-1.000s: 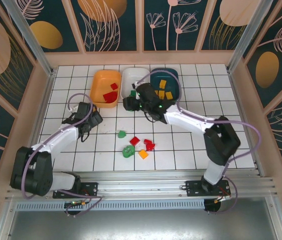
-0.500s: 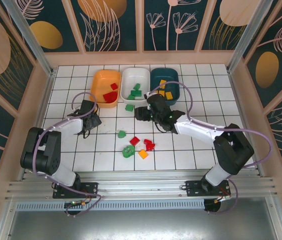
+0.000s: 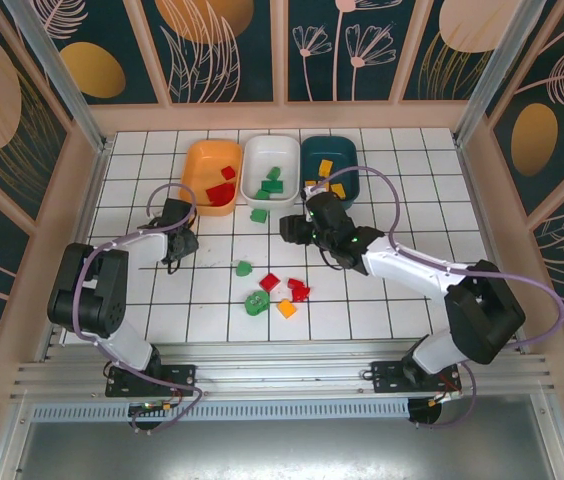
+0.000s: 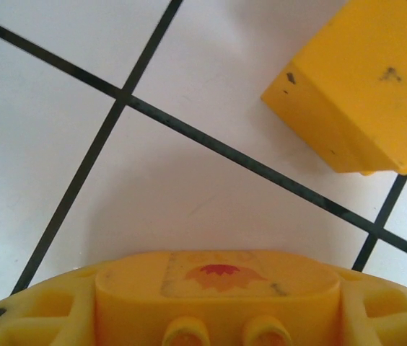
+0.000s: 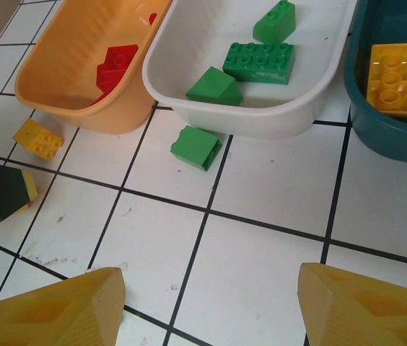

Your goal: Sort the legos into containers by color

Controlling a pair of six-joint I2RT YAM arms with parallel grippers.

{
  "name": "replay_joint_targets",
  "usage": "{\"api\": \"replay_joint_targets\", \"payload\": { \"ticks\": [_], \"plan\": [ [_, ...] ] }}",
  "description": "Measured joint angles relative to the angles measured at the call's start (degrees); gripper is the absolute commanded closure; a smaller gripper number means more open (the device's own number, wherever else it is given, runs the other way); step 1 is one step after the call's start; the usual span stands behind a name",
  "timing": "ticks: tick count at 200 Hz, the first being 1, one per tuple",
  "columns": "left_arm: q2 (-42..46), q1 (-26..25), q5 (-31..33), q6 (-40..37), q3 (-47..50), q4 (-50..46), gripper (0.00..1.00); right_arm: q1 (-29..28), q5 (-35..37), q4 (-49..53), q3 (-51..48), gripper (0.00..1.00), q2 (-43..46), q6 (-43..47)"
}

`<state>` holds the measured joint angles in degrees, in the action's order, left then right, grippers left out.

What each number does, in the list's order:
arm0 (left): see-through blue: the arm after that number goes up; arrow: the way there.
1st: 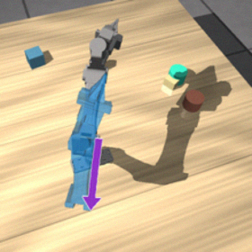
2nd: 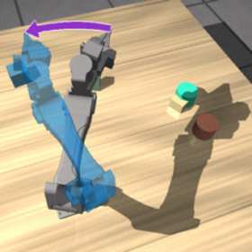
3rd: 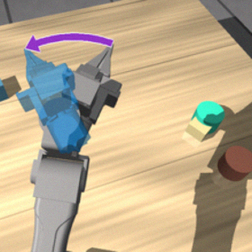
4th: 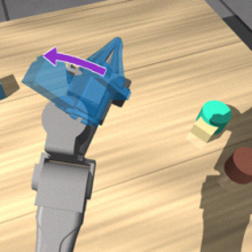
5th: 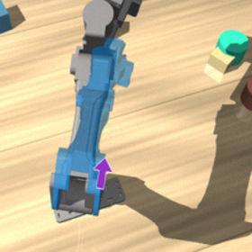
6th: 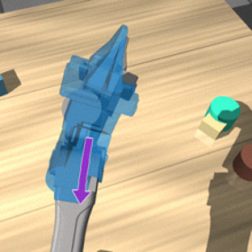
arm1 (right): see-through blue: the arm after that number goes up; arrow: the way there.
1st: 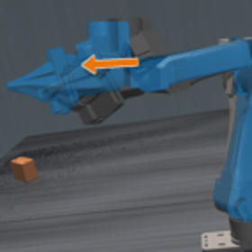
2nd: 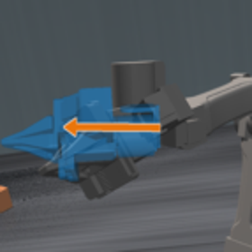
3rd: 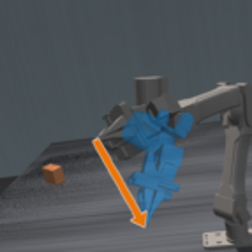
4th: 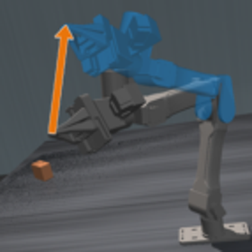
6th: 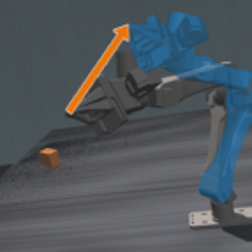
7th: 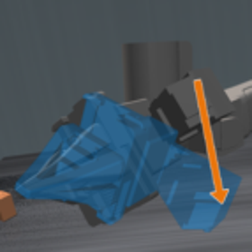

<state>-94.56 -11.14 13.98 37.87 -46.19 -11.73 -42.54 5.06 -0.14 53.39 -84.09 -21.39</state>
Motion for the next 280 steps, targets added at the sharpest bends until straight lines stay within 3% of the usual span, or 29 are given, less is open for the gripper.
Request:
{"api": "replay_joint_targets", "payload": {
  "ticks": [43,77,126,162,203,280],
  "plan": [
    [0.76,0.0,-2.23,-0.13,0.24,0.42,0.59,1.36,0.26,0.09,-0.85,0.36,2.32,0.02],
    [6.12,-1.22,-6.43,0.55,0.94,0.74,0.6,3.72,0.24,-0.09,-2.47,0.36,3.85,0.0],
    [8.57,-11.19,-10.05,2.08,-5.73,0.15,0.64,9.4,0.28,0.2,-5.35,0.36,4.9,-0.33],
    [0.42,-18.03,-14.4,2.23,-20.26,1.29,0.64,17.77,-0.35,0.44,-8.9,0.36,6.51,-3.39],
    [-13.81,-21.75,-21.7,1.36,-36.5,5.33,0.64,27.1,-2.51,1.01,-16.13,0.36,12.61,-7.13],
    [-39.54,-22.91,-33.31,1.4,-66.05,6.75,0.6,32.83,-7.32,1.38,-19.61,0.36,17.03,-7.48]
  ]
}}
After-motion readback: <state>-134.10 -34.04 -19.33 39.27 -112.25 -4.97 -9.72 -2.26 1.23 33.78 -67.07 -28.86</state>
